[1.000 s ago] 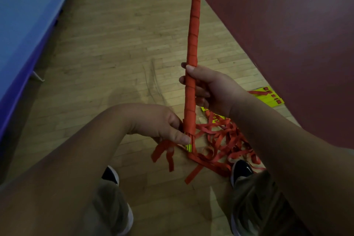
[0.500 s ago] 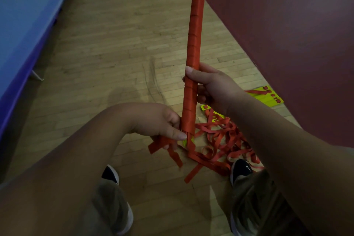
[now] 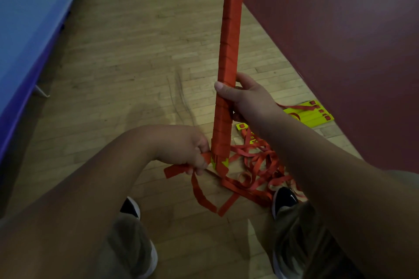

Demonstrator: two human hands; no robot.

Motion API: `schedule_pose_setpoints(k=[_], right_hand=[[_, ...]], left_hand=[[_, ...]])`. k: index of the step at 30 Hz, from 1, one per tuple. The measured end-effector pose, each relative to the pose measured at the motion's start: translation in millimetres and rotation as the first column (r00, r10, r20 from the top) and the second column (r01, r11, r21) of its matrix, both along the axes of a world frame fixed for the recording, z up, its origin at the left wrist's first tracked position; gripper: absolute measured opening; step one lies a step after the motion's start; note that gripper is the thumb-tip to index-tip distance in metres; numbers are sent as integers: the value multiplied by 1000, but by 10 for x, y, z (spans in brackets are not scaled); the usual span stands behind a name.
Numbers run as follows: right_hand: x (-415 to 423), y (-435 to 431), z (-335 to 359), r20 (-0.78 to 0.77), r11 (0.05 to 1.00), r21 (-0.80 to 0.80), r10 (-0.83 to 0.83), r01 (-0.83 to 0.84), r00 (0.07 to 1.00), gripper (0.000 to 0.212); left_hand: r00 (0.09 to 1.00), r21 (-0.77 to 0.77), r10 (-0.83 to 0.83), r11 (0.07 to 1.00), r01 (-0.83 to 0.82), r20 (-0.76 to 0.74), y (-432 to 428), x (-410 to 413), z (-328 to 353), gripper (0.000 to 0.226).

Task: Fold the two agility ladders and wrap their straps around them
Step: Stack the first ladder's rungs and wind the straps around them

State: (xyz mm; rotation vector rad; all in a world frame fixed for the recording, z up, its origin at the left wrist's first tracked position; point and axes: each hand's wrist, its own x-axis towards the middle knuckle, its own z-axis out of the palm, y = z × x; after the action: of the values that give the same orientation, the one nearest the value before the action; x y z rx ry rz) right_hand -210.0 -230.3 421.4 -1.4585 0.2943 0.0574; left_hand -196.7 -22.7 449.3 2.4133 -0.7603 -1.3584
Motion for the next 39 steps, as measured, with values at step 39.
schedule_pose_setpoints(k=[39], right_hand=[[26,-128,175,-125,992,127,10,6,992,23]], left_hand=[[985,-146,135,978,-150,-107,-25,-48,28,30]])
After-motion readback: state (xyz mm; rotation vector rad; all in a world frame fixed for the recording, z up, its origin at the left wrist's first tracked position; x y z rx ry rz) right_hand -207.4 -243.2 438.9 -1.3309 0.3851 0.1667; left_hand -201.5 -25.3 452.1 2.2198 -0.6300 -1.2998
